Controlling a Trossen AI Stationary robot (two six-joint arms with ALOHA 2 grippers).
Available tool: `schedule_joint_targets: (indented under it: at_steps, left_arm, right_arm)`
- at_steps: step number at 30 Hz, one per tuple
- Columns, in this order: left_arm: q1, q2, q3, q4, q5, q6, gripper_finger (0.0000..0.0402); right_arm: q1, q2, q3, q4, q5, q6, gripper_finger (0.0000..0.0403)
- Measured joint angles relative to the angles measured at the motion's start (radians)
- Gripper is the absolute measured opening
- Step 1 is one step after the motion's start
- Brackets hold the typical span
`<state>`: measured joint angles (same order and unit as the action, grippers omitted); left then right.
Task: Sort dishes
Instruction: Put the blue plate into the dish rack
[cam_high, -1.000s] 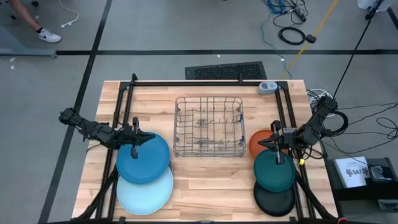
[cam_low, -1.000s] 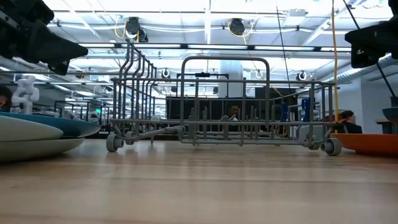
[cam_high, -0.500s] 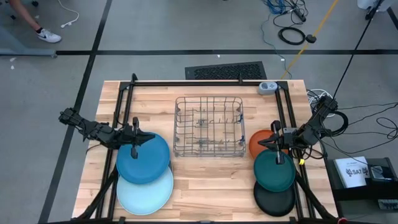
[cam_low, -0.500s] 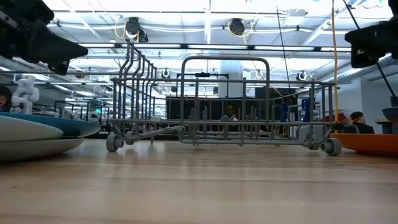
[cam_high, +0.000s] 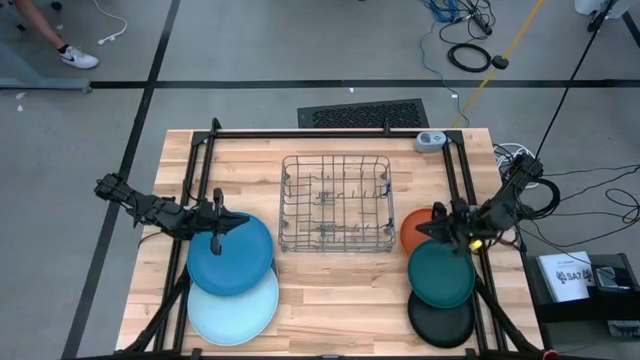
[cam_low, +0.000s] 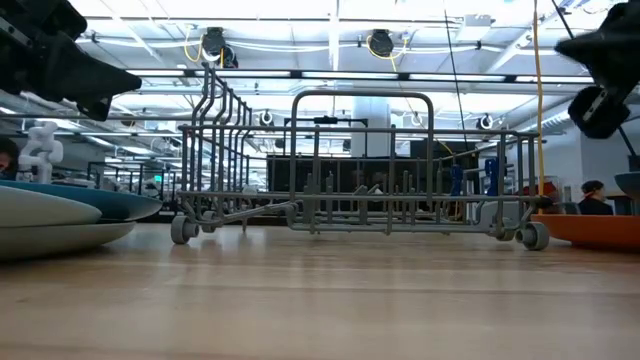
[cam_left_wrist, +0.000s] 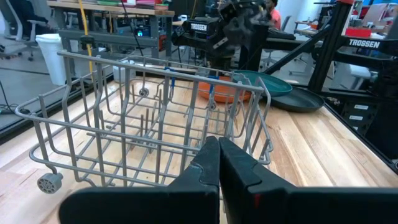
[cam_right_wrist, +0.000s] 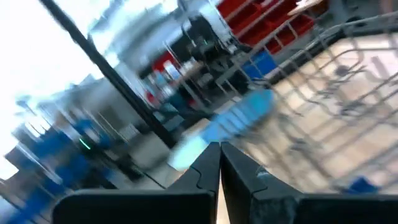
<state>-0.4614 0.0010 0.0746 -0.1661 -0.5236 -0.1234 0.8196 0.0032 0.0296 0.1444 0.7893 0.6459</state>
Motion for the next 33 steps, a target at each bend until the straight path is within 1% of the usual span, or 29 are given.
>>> schedule_joint_targets:
  at_steps: [3, 5, 8, 10, 12, 14, 17, 20, 22, 25, 28, 31, 33]
  left_arm:
    - [0.000, 0.000, 0.000, 0.000, 0.000, 0.000, 0.0000]
    - [0.000, 0.000, 0.000, 0.000, 0.000, 0.000, 0.0000]
    - [0.000, 0.000, 0.000, 0.000, 0.000, 0.000, 0.0000]
    - [0.000, 0.000, 0.000, 0.000, 0.000, 0.000, 0.0000]
    - [0.000, 0.000, 0.000, 0.000, 0.000, 0.000, 0.0000]
    - [0.000, 0.000, 0.000, 0.000, 0.000, 0.000, 0.0000]
    - [0.000, 0.000, 0.000, 0.000, 0.000, 0.000, 0.0000]
    - [0.000, 0.000, 0.000, 0.000, 0.000, 0.000, 0.0000]
    - [0.000, 0.000, 0.000, 0.000, 0.000, 0.000, 0.0000]
    - [0.000, 0.000, 0.000, 0.000, 0.000, 0.000, 0.0000]
    - [0.000, 0.000, 0.000, 0.000, -0.001, 0.022, 0.0000]
    - [0.000, 0.000, 0.000, 0.002, -0.003, 0.198, 0.0000]
    - [0.000, 0.000, -0.002, 0.011, -0.002, 0.284, 0.0000]
  right_arm:
    - [0.000, 0.000, 0.002, 0.137, -0.105, -0.092, 0.0009]
    - [0.000, 0.000, 0.026, 0.173, -0.177, -0.141, 0.0009]
    - [0.000, 0.000, 0.085, 0.153, -0.238, -0.157, 0.0009]
    - [0.000, 0.007, 0.130, 0.113, -0.244, -0.160, 0.0009]
    - [0.000, 0.019, 0.185, 0.054, -0.245, -0.171, 0.0009]
    - [0.000, 0.037, 0.241, 0.014, -0.244, -0.225, 0.0009]
    - [0.000, 0.077, 0.334, 0.010, -0.222, -0.409, 0.0009]
    - [0.000, 0.129, 0.435, 0.010, -0.173, -0.618, 0.0009]
    - [0.000, 0.160, 0.490, 0.004, -0.154, -0.705, 0.0009]
    - [0.000, 0.202, 0.546, 0.007, -0.152, -0.794, 0.0009]
    - [0.000, 0.232, 0.565, 0.010, -0.151, -0.812, 0.0009]
    - [0.000, 0.262, 0.565, 0.003, -0.089, -0.768, 0.0009]
    - [0.000, 0.288, 0.565, -0.010, -0.046, -0.740, 0.0009]
